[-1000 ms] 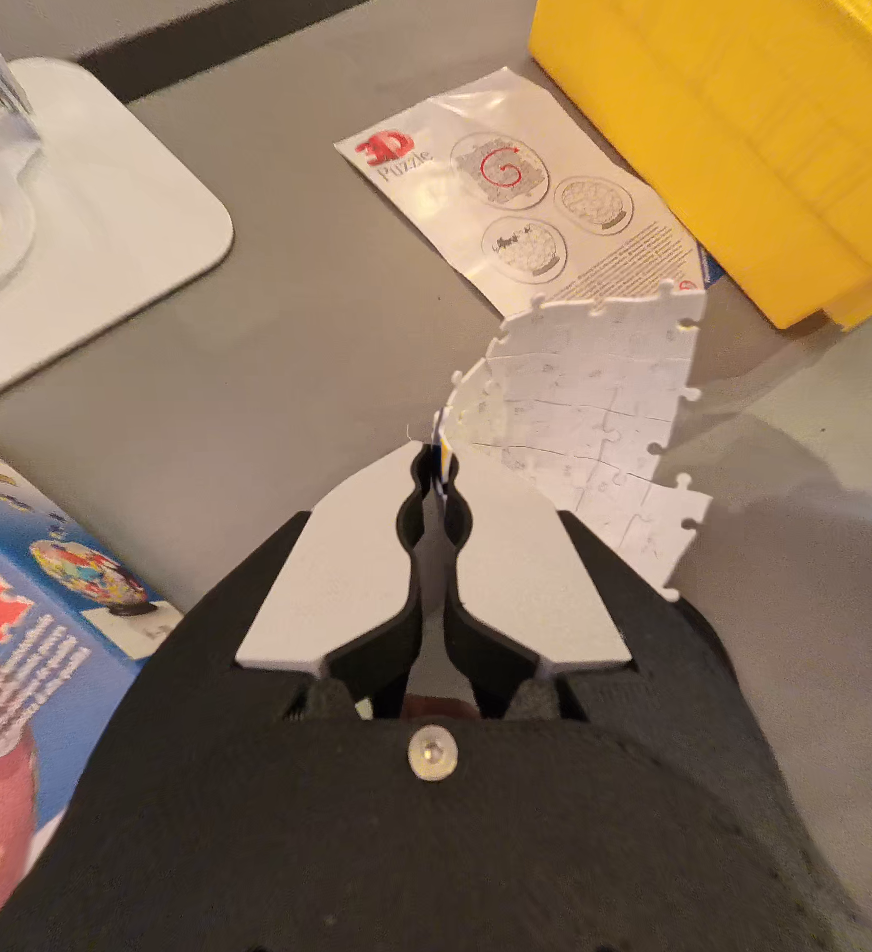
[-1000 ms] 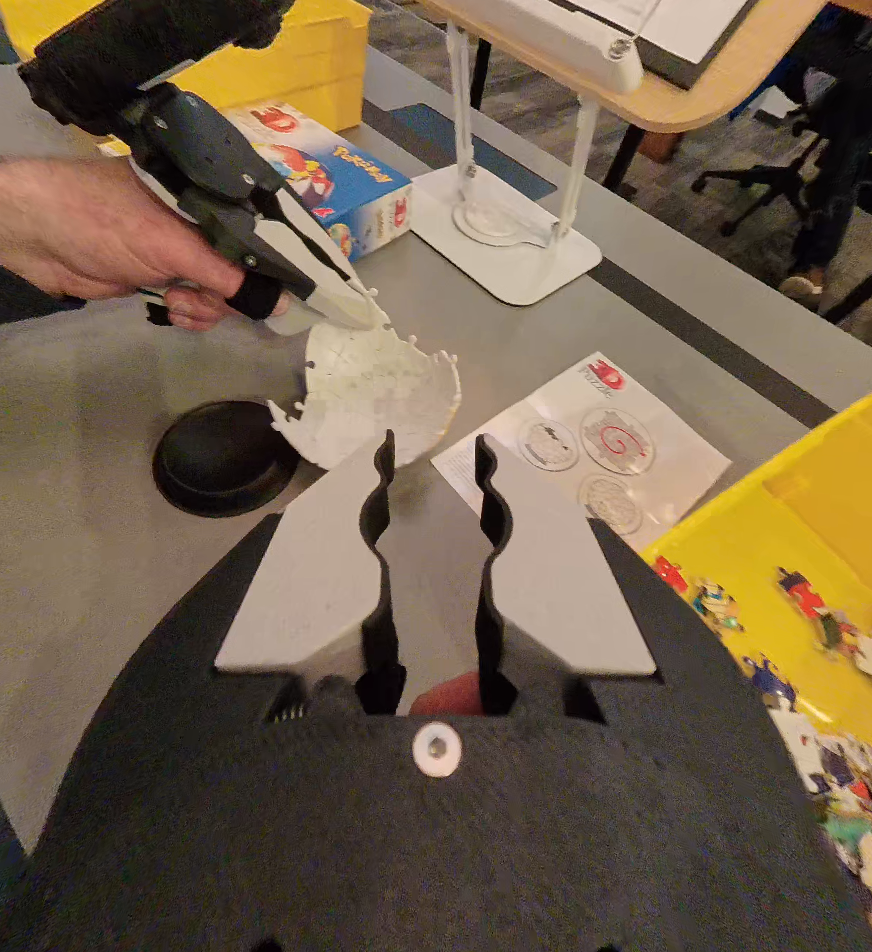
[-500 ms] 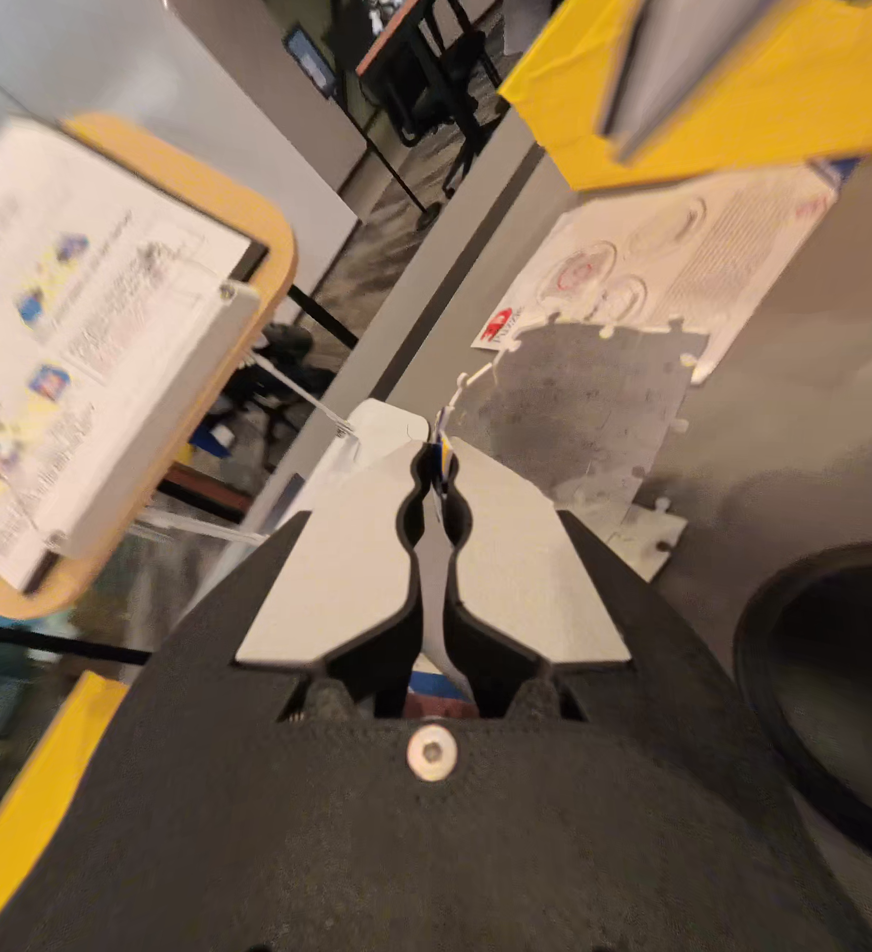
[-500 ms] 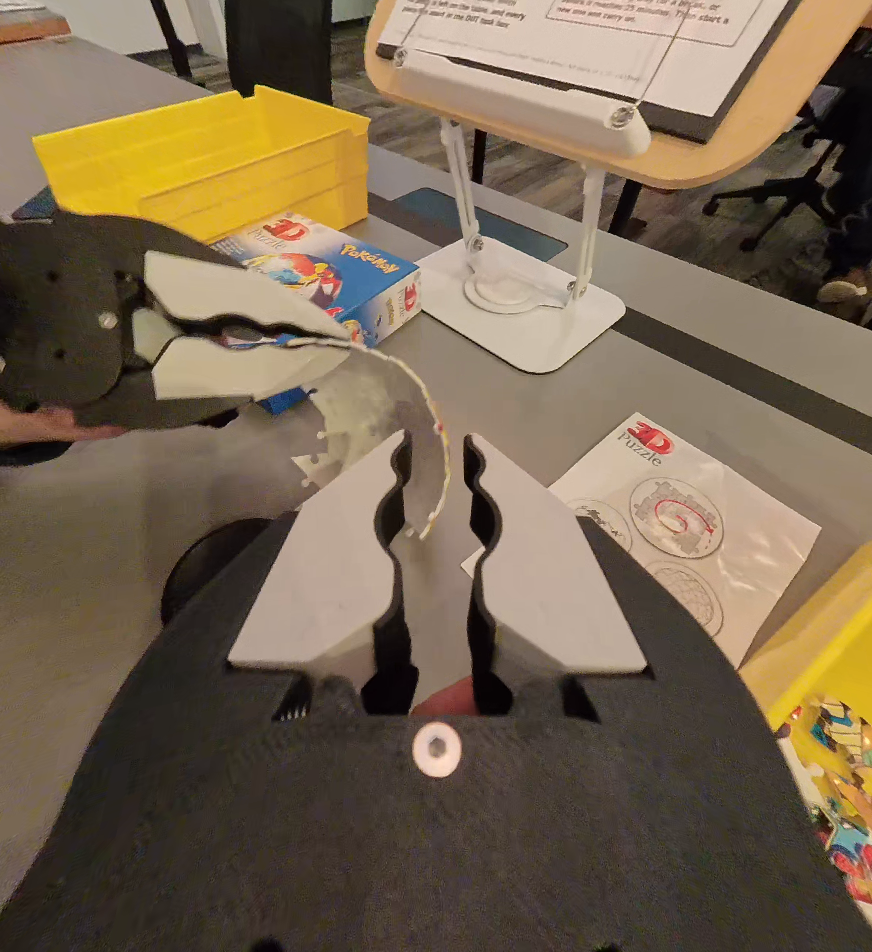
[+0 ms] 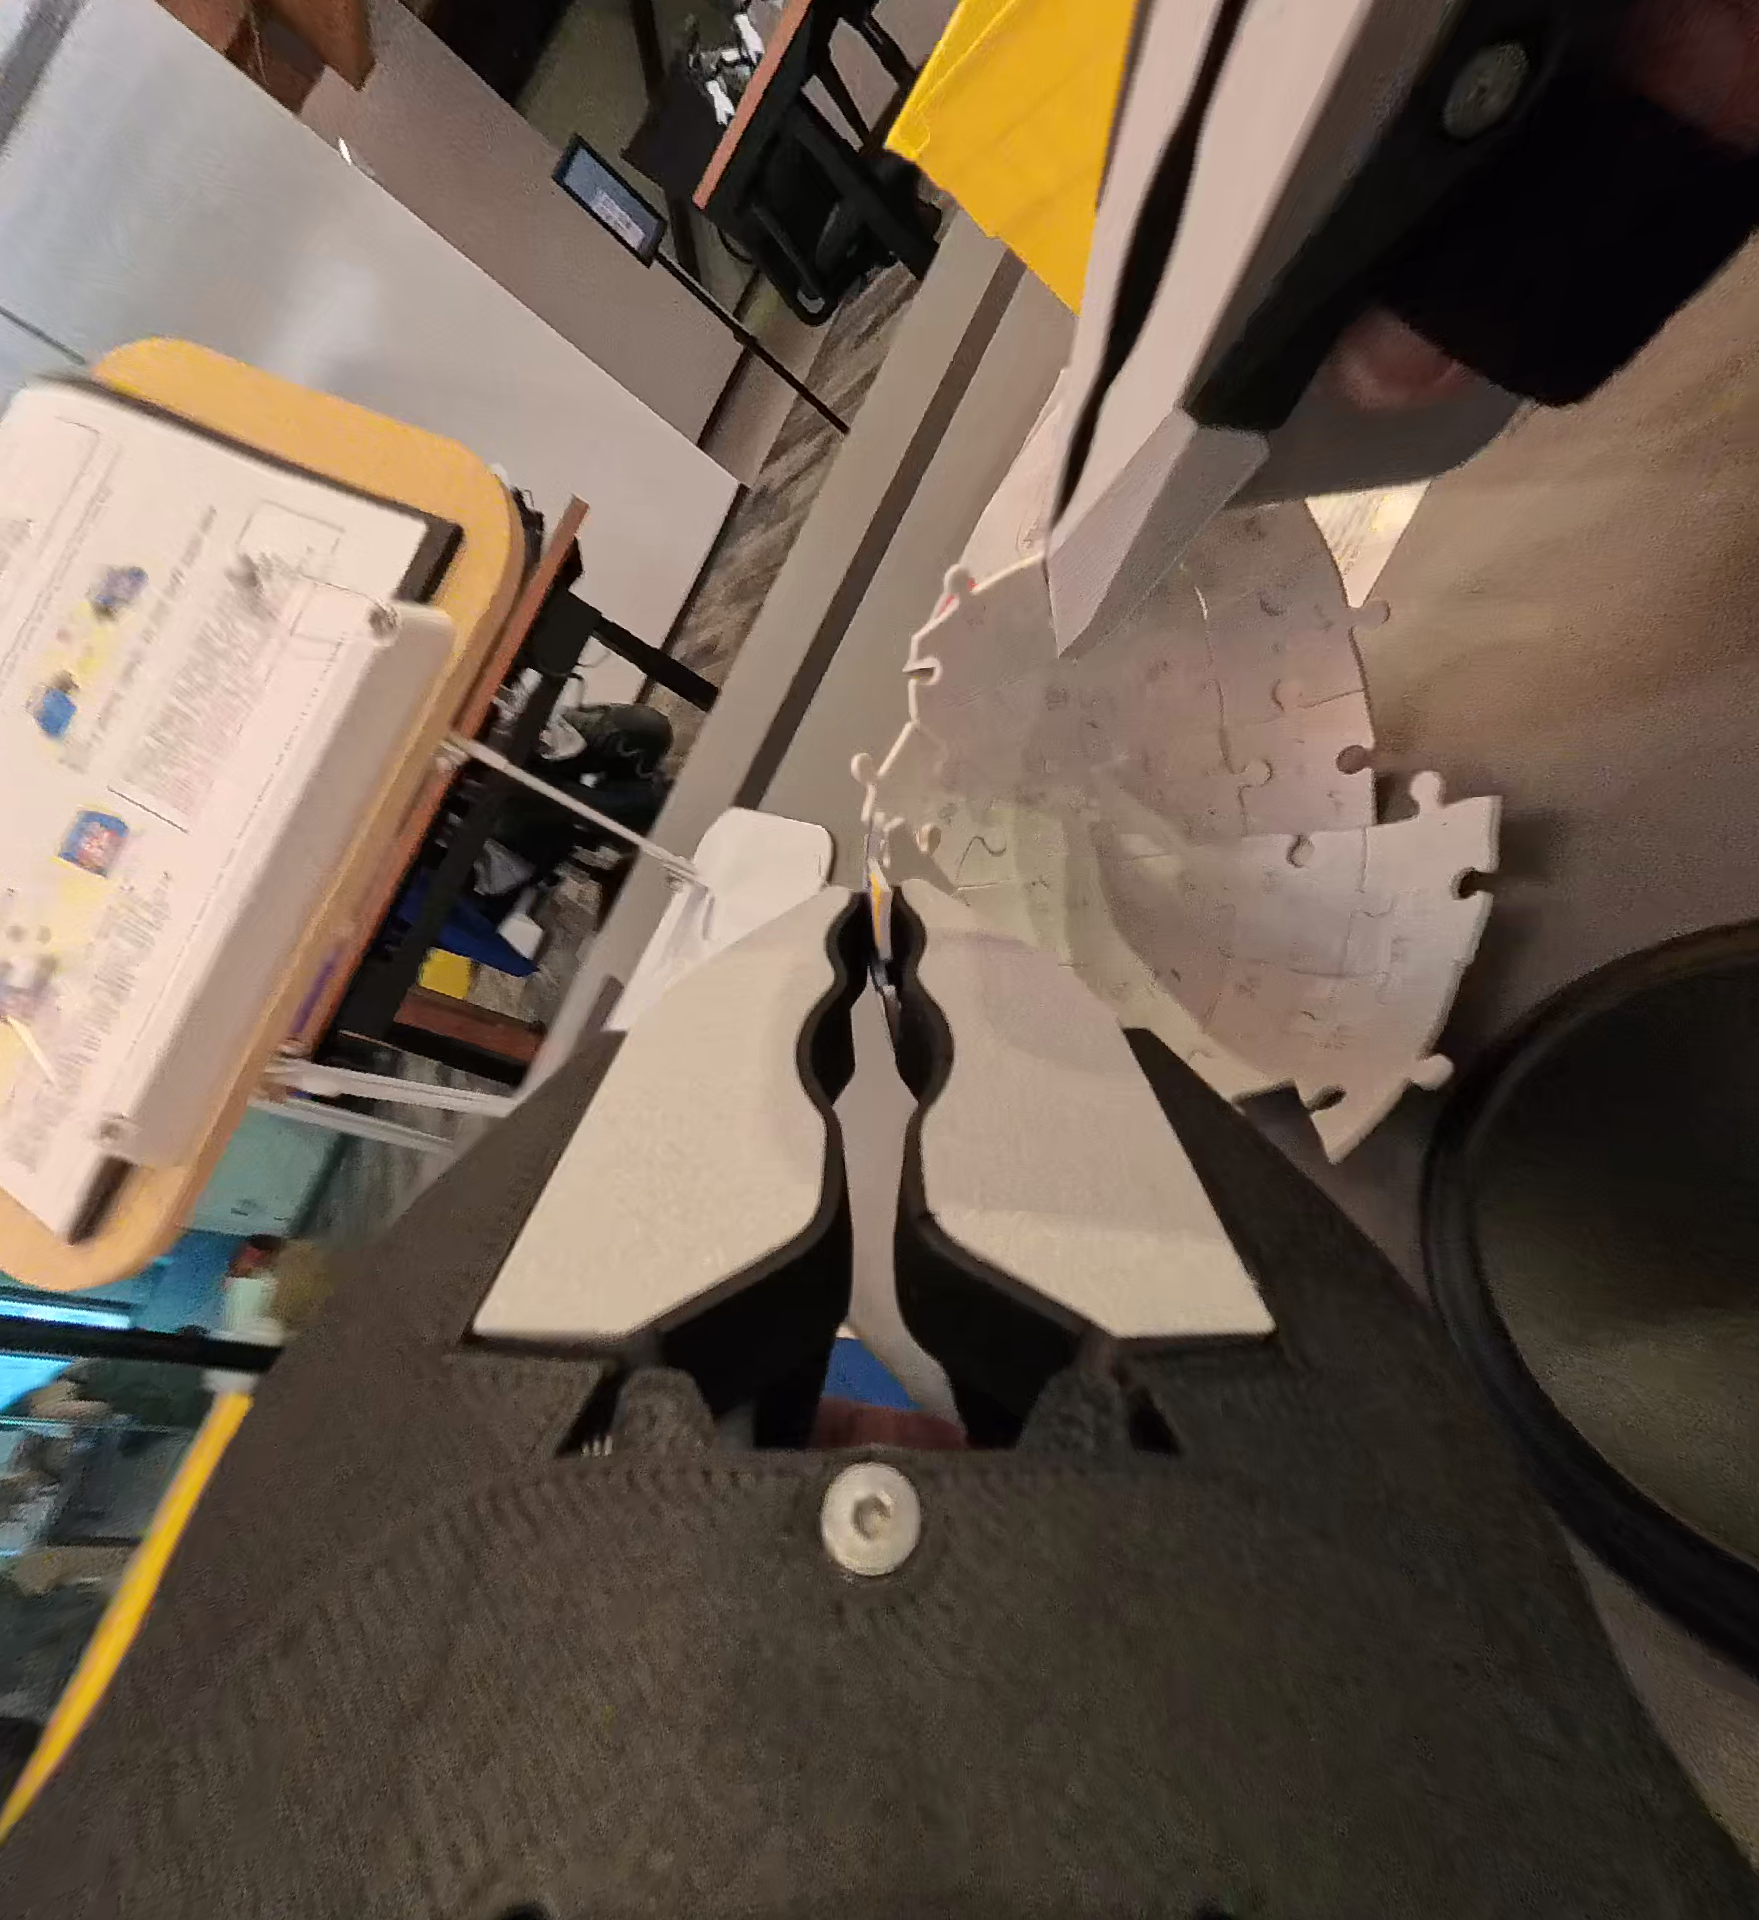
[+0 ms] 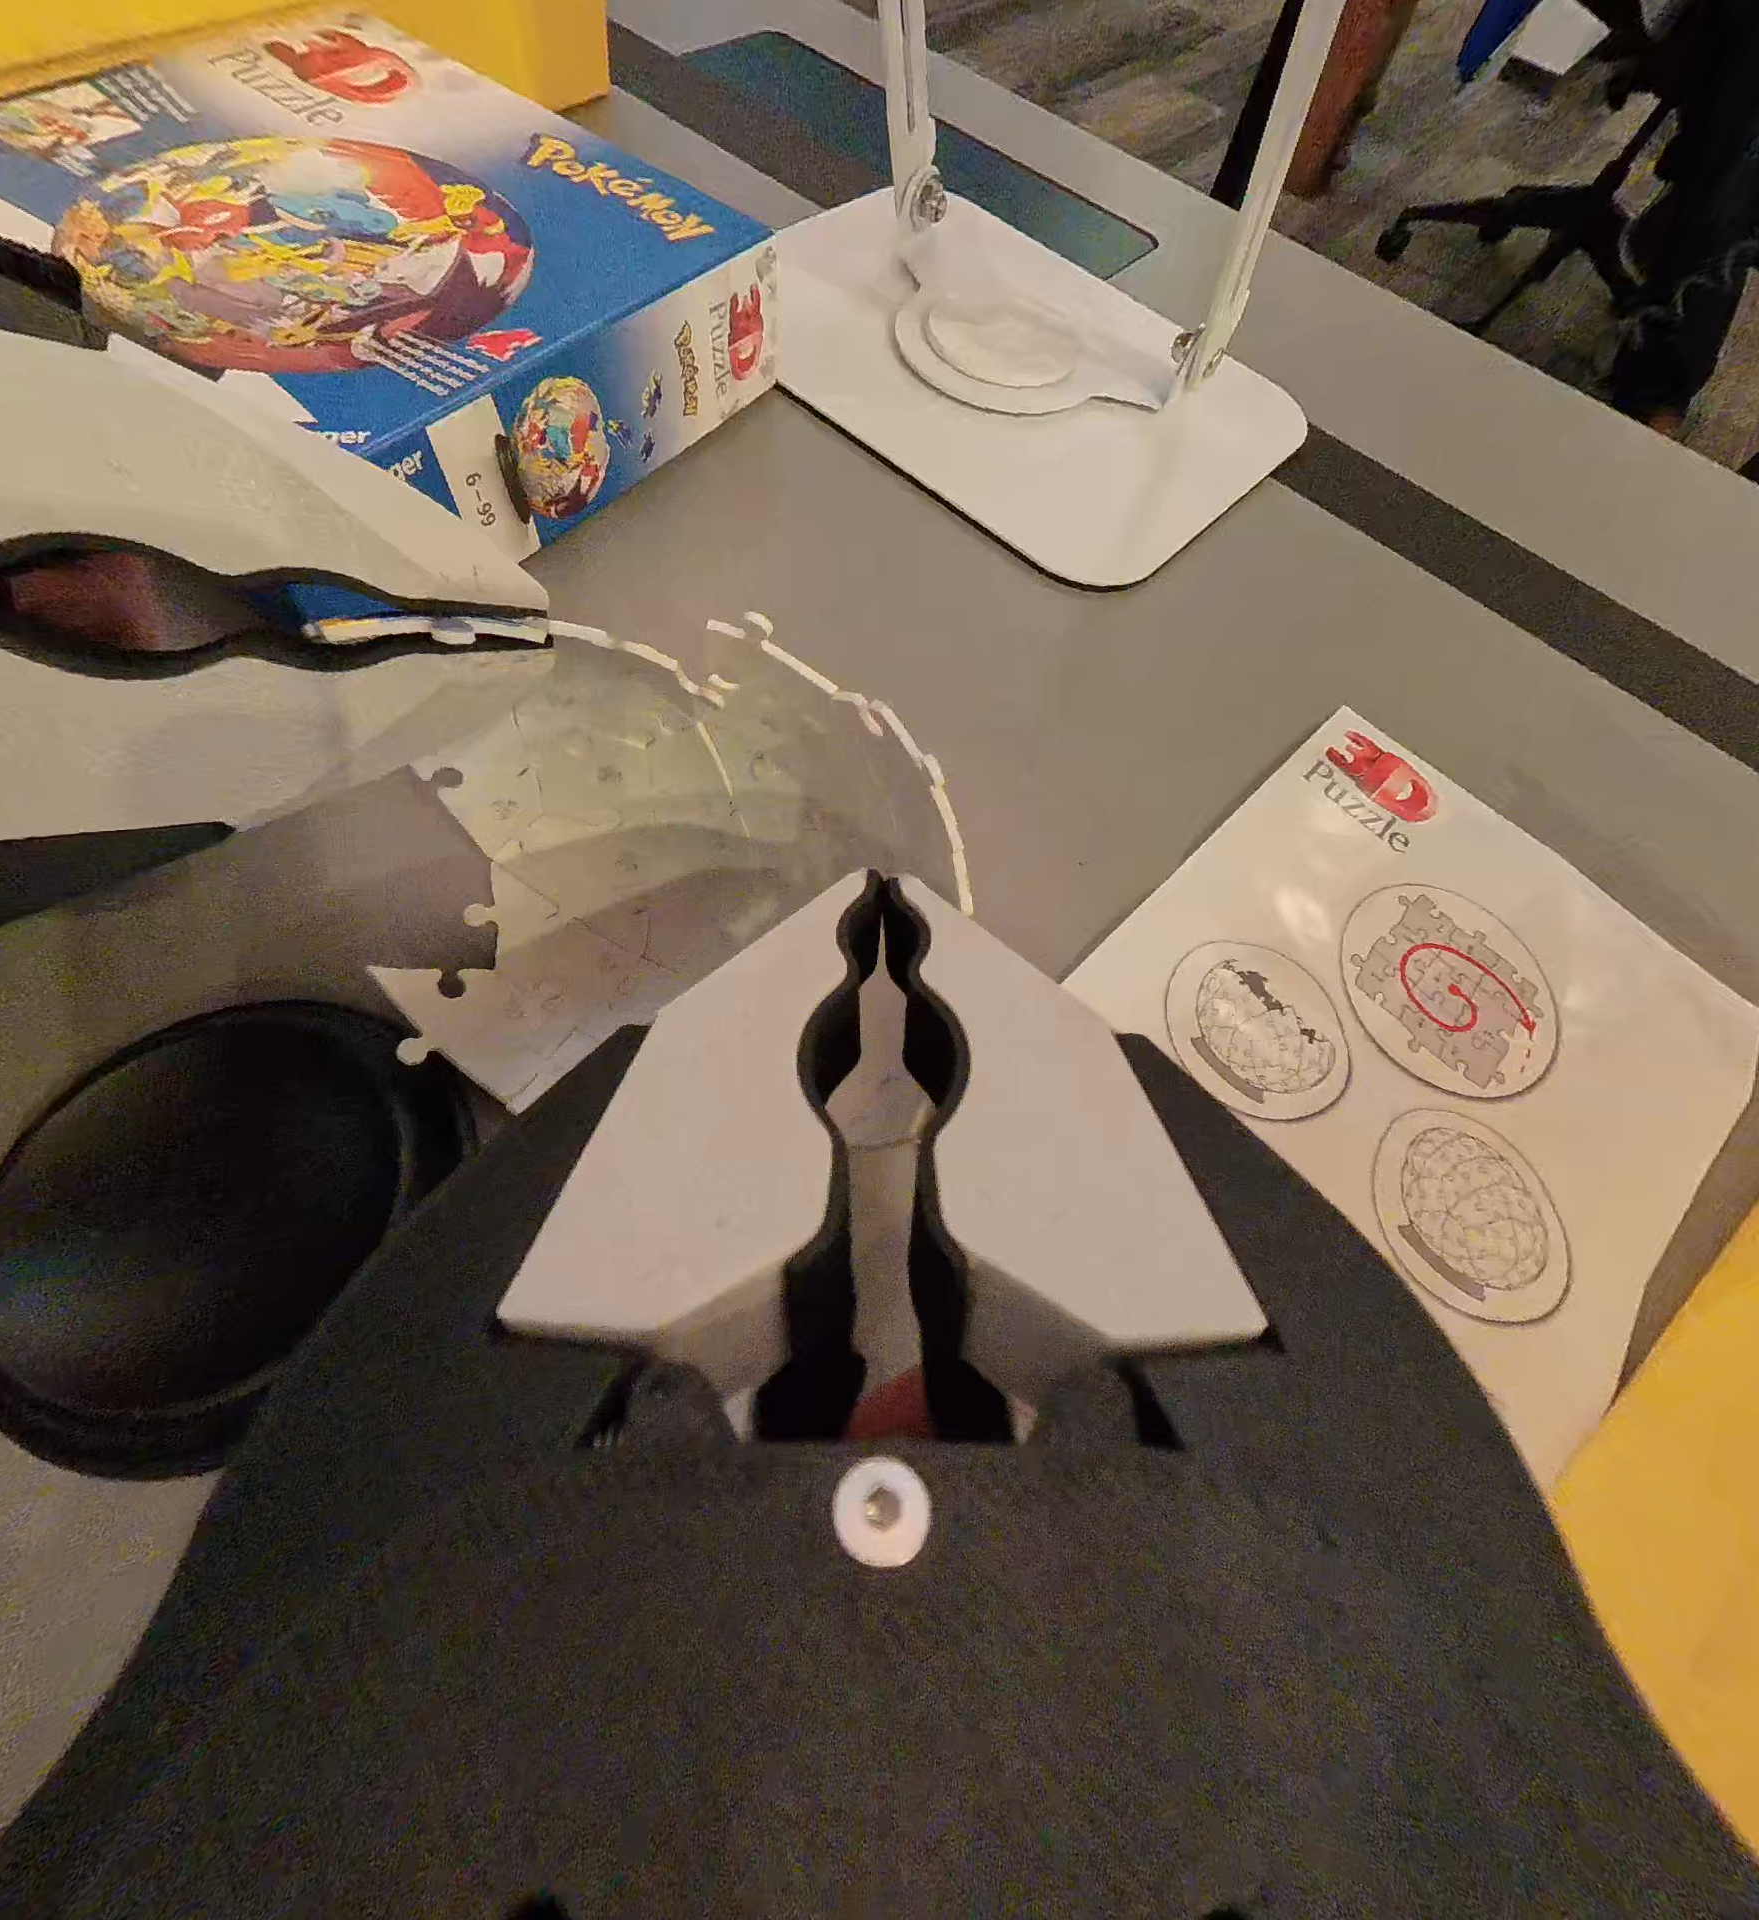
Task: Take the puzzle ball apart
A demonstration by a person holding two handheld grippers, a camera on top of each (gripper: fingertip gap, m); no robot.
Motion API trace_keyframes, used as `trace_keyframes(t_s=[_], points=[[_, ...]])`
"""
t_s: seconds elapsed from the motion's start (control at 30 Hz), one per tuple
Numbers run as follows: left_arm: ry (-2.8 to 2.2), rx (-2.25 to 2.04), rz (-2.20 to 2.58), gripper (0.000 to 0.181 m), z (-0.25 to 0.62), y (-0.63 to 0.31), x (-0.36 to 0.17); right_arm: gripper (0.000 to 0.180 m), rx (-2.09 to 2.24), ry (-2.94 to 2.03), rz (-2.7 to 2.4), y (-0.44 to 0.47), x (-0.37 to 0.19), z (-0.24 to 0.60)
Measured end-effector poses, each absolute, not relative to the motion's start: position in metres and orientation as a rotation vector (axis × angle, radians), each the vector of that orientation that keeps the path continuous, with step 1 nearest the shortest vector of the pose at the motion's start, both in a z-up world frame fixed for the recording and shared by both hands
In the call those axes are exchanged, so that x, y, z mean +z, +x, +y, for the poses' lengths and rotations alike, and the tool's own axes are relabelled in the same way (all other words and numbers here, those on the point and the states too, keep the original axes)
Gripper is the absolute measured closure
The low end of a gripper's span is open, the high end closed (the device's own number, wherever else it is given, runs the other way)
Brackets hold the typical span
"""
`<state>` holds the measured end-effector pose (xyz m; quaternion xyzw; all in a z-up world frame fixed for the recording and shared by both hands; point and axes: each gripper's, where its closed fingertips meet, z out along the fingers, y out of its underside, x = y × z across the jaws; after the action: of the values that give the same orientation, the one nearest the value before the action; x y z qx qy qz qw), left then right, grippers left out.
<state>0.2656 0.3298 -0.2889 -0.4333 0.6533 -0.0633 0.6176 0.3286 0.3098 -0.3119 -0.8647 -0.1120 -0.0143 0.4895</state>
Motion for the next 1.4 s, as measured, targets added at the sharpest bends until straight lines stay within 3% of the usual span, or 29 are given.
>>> trace_keyframes(t_s=[0.03,0.3,0.5,0.7,0.87,1.2,1.33,1.4], points=[[-1.063,-0.213,1.492,0.178,0.332,0.266,-0.290,0.180,-0.065,-2.106,-0.288,0.330,-0.313,0.311],[-1.528,-0.685,1.389,0.178,0.347,0.266,-0.294,0.180,-0.208,-2.129,-0.454,0.327,-0.324,0.314],[-1.722,-0.751,1.271,0.178,0.372,0.255,-0.309,0.180,-0.196,-2.239,-0.465,0.330,-0.358,0.311],[-1.630,-0.759,1.369,0.179,0.352,0.262,-0.307,0.180,-0.040,-2.204,-0.535,0.303,-0.321,0.318],[-1.547,-0.699,1.423,0.178,0.341,0.269,-0.302,0.180,-0.089,-2.336,-0.555,0.312,-0.364,0.332],[-1.355,-0.547,1.521,0.179,0.314,0.265,-0.297,0.180,-0.058,-2.364,-0.452,0.325,-0.363,0.336],[-1.544,-0.729,1.417,0.178,0.327,0.258,-0.302,0.180,-0.061,-2.347,-0.446,0.323,-0.364,0.335],[-1.684,-0.754,1.396,0.148,0.335,0.249,-0.308,0.180,-0.043,-2.339,-0.424,0.324,-0.365,0.334]])
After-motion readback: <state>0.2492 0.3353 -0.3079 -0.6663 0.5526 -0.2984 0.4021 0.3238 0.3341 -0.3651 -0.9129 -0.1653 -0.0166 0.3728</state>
